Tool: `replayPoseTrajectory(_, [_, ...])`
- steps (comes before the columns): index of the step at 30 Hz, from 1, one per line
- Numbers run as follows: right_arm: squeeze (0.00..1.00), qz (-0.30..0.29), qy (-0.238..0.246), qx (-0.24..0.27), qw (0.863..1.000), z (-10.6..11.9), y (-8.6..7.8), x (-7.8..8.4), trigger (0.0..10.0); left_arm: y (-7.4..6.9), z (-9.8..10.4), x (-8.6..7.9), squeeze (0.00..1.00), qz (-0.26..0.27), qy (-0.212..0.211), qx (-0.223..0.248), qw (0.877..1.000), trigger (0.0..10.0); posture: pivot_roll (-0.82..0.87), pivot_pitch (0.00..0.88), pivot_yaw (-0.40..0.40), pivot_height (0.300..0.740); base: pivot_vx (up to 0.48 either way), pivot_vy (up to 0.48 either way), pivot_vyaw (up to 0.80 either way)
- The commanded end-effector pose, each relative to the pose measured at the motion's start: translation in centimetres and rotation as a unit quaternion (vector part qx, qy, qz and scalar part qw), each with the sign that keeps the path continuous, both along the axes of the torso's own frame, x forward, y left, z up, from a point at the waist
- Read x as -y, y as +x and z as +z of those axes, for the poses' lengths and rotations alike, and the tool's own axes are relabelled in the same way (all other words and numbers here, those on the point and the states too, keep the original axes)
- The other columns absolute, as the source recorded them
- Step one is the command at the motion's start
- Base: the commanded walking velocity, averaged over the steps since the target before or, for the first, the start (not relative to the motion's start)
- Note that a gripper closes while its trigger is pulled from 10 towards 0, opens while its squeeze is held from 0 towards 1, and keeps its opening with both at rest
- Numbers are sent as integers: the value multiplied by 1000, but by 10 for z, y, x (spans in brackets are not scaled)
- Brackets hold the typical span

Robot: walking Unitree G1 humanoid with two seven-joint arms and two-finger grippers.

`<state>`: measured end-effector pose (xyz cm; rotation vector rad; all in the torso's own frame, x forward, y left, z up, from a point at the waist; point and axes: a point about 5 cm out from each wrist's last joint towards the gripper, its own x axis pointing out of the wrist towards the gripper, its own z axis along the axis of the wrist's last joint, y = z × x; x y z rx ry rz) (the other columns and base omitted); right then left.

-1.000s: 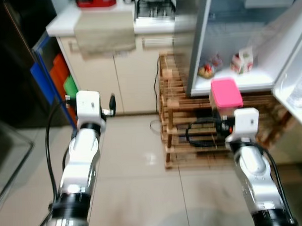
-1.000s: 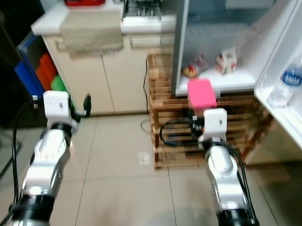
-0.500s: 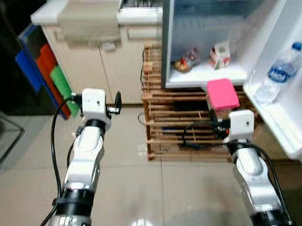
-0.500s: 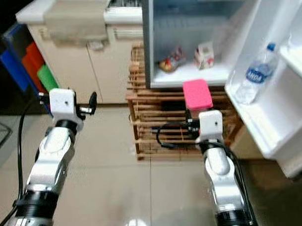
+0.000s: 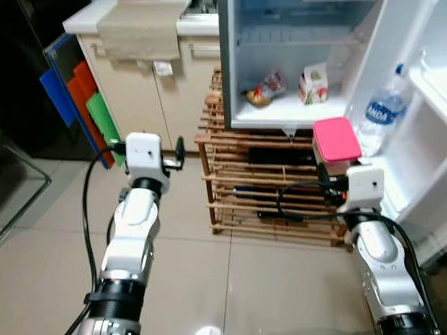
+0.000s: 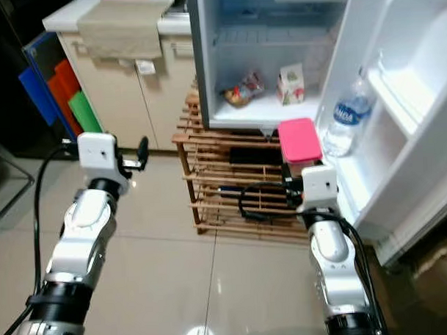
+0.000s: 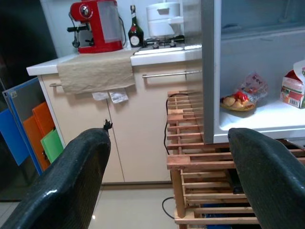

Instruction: Restocking fridge

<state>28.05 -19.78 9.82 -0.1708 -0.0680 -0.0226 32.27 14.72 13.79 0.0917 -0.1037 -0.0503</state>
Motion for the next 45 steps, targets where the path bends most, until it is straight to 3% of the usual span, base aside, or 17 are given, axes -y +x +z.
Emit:
replayPoseTrajectory(1, [0,-29,1,2,1000,-1,-1,11,10000,2,3,-4,0,4,5,5,1000,10000,-36,0,49,740,0,0,0])
replayPoseTrajectory(6, [0,-87,-16,-5,996,-2,-2,32,10000,1,1,-3,0,2,5,3,1000,10000,-42,0,52,740,0,0,0])
replayPoseTrajectory(16, [0,-114,-41,2,993,4,4,52,10000,1,1,-2,0,0,5,2,1000,10000,-44,0,57,740,0,0,0])
replayPoseTrajectory(26, [0,-74,-106,59,990,35,16,51,10000,0,0,-1,0,-2,7,1,1000,10000,-40,0,56,740,0,0,0])
replayPoseTrajectory(29, [0,-59,-132,63,987,39,19,53,10000,-1,-4,6,0,-38,6,-10,999,10000,-40,0,52,740,0,0,0])
replayPoseTrajectory(30, [0,-62,-138,57,987,38,21,60,10000,-3,-10,25,0,-122,28,-27,992,10000,-36,0,47,740,0,0,0])
replayPoseTrajectory(31, [0,-62,-146,51,986,37,21,64,10000,-4,-11,30,0,-148,39,-27,988,10000,-36,0,47,740,0,0,0])
replayPoseTrajectory(40, [0,-46,-217,9,975,29,21,81,10000,-3,-12,52,0,-209,76,-20,975,10000,-45,0,51,740,0,0,0])
replayPoseTrajectory(45, [0,-50,-235,-13,971,22,21,88,10000,-9,-9,76,0,-305,70,11,950,10000,-48,0,47,740,0,0,0])
